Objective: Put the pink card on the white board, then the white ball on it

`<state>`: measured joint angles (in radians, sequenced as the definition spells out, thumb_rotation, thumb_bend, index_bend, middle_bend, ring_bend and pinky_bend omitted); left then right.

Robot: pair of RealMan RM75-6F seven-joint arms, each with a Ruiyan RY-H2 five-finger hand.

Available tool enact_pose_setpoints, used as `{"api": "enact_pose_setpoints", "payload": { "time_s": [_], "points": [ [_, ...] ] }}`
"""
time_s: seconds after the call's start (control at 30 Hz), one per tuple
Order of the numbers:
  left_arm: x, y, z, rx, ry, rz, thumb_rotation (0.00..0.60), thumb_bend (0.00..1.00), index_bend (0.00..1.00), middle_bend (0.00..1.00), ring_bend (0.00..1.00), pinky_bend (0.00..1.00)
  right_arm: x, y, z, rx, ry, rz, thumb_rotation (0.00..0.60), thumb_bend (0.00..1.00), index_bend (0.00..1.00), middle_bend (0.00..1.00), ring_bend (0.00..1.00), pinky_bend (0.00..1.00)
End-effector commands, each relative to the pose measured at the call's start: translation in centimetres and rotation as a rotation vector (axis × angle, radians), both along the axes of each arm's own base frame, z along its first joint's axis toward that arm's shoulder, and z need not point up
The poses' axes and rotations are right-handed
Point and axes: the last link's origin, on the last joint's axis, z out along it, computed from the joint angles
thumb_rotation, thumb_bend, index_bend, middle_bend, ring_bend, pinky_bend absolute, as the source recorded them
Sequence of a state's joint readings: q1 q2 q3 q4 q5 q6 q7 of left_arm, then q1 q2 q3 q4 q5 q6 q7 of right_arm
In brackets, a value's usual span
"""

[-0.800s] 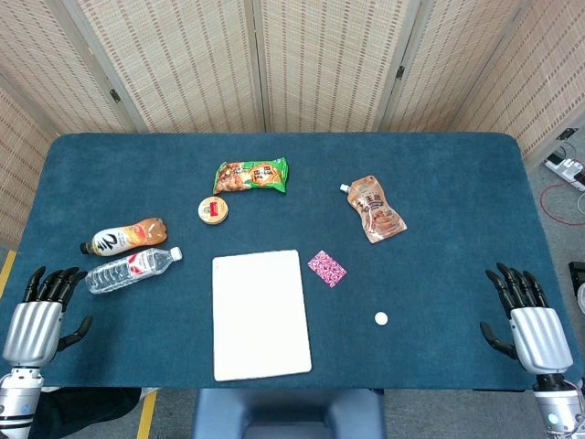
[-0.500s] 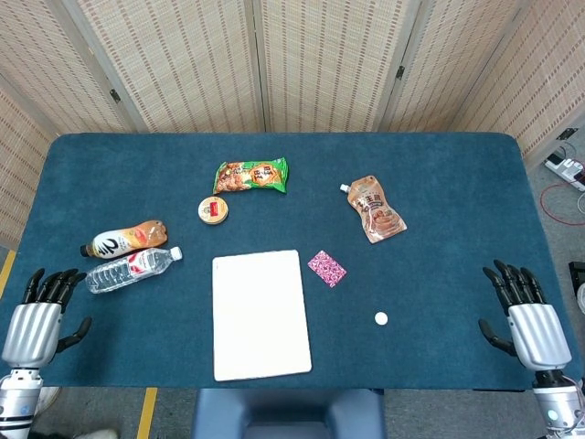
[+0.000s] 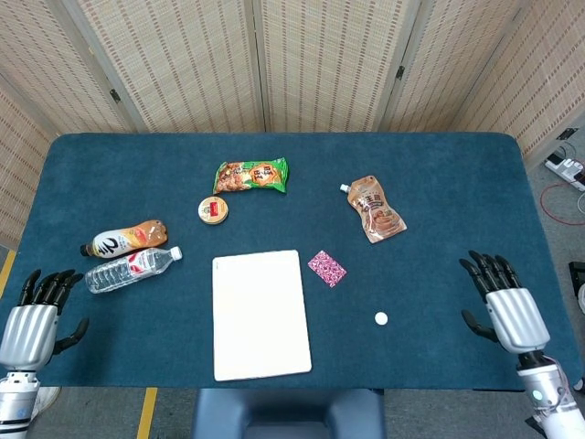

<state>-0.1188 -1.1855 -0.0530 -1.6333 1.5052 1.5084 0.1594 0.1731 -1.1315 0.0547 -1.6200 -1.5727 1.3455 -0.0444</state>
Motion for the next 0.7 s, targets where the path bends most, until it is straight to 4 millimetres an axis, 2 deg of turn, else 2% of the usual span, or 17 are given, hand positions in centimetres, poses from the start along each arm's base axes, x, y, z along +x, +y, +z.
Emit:
{"api": "enact_pose_setpoints", "payload": {
  "time_s": [0.03, 0.23, 0.43, 0.7],
  "points": [
    [-0.1, -0.2, 0.0, 0.0, -0.001, 0.001, 0.6, 0.36, 0.2, 0.18, 0.17, 0.0, 2.5, -3.4, -1.4, 0.084, 0.049, 0.072, 0.6, 0.36, 0.08, 0.06, 0.01, 0.0],
    [-0.4, -0.5, 0.6, 0.019, -0.003, 0.008, 0.6, 0.36, 0.2, 0.18, 0.17, 0.0, 5.7, -8.1, -4.5, 0.213, 0.108, 0.124, 0.6, 0.36, 0.08, 0.06, 0.01, 0.0],
    [-0.8, -0.9, 0.7, 0.018, -0.002, 0.024, 0.6, 0.36, 0.2, 0.18, 0.17, 0.0, 8.6, -12.4, -8.7, 0.338, 0.195, 0.17, 0.6, 0.36, 0.09, 0.06, 0.0, 0.0],
    [-0.9, -1.2, 1.0, 0.032, 0.0, 0.035, 0.6, 0.36, 0.2, 0.18, 0.17, 0.0, 11.7, -15.6, -13.2, 0.423, 0.282, 0.223, 0.6, 0.36, 0.1, 0.06, 0.0, 0.0]
  ]
}}
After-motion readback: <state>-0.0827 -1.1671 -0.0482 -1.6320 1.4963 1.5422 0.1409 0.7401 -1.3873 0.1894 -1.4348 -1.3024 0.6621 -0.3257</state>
